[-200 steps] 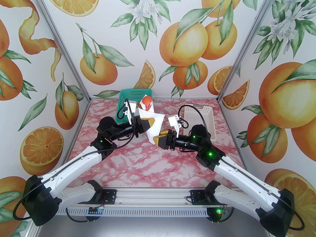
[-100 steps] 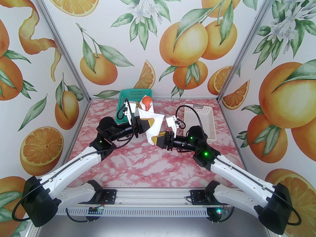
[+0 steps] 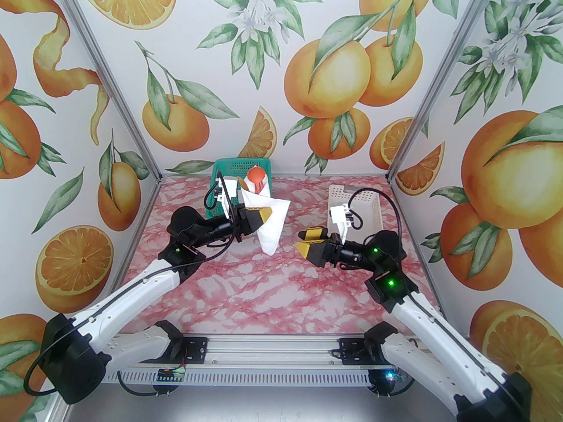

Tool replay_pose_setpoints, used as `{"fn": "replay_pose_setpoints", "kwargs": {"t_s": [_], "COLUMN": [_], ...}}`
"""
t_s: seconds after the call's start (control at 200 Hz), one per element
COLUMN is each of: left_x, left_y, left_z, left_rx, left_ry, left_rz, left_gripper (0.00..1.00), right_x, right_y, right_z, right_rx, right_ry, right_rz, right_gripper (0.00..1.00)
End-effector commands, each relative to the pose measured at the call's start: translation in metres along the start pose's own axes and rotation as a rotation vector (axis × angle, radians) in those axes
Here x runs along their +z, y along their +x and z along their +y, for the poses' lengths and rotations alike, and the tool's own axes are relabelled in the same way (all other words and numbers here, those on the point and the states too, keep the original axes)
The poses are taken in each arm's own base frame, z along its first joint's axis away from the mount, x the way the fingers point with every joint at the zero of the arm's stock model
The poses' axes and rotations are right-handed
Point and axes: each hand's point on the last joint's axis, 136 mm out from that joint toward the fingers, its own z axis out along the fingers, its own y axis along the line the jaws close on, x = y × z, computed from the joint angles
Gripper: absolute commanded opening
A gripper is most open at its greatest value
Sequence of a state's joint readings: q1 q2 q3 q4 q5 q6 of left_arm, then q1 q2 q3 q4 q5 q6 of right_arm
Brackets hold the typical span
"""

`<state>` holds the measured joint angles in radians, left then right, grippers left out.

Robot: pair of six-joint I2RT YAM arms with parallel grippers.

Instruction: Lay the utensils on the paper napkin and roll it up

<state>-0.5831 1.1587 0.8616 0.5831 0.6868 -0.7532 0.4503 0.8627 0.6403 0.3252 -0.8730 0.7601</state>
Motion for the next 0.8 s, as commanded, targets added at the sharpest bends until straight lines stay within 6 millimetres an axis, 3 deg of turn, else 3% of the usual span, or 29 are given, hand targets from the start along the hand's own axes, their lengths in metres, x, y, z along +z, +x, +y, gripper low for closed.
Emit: {"fn": "replay_pose_setpoints", "kwargs": {"t_s": [0.0,0.17,0.795], "left_x": [0.001,0.002,0.003], "left_y": [-0.021,-0.020,-0.021], "left_z": [-0.032,-0.041,-0.046], "left_rx": [0.047,0.048,0.045], "left_ry": [0.129,0.186,0.215], "left_rz": [-0.036,-0.016,-0.013], "left_gripper": [0.00,0.00,0.00], "right_x": [0.005,0.011,0.046], "right_y": [0.001,-0.009,0.017], "right_z": [-0.004,0.006,0.008], "right_rx": [-0.003,-0.010,0.009], "right_ry": [-0.034,-0.106,-0.160], "right_rz": [0.008,-0.016,0.074], "right_gripper": [0.71,0.69,0.67]}}
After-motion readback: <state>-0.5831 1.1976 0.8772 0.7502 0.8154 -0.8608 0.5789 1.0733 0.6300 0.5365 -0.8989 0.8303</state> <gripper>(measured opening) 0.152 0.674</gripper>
